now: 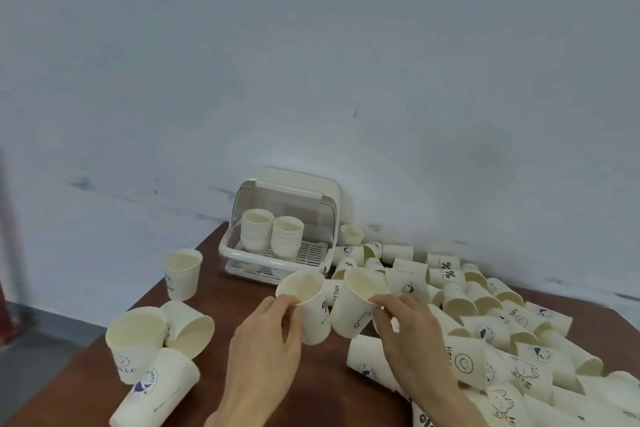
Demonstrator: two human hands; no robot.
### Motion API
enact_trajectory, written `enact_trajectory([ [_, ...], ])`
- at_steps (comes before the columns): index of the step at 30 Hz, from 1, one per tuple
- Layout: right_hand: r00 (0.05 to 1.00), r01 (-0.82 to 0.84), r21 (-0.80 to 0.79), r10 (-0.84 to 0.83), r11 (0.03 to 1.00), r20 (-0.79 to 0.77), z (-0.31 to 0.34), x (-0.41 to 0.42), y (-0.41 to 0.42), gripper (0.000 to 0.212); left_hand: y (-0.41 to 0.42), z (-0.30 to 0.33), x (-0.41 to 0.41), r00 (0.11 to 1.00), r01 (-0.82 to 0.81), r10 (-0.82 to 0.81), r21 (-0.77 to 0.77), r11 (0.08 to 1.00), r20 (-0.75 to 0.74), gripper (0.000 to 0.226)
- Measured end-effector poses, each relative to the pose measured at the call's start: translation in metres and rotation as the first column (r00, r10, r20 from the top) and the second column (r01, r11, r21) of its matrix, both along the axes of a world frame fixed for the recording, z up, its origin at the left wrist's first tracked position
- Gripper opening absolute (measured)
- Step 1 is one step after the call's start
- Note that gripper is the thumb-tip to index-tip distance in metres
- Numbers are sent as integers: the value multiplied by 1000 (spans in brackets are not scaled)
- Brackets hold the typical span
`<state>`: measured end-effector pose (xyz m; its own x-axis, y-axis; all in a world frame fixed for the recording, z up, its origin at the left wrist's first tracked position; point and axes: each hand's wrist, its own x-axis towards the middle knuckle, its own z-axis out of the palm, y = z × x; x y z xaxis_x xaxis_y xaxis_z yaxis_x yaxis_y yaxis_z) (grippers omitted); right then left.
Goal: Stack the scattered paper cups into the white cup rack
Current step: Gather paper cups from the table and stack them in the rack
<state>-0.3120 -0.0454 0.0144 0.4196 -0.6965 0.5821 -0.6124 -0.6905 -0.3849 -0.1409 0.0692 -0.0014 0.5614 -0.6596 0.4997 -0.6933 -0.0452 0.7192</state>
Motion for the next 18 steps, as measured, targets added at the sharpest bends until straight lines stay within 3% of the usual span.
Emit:
enact_trajectory([
  [7, 997, 16, 76, -10, 997, -78, 14, 57, -22, 25, -4, 3, 37, 999, -53, 53, 5, 999, 9, 17],
  [14, 981, 100, -9, -100, 995, -164, 48, 131, -76, 30, -7, 7, 56, 999, -42, 41, 59, 997, 13, 21],
  [18, 988, 99, -9, -99, 995, -122, 68, 176, -104, 32, -8, 6, 66, 999, -33, 31, 78, 996, 30, 22],
])
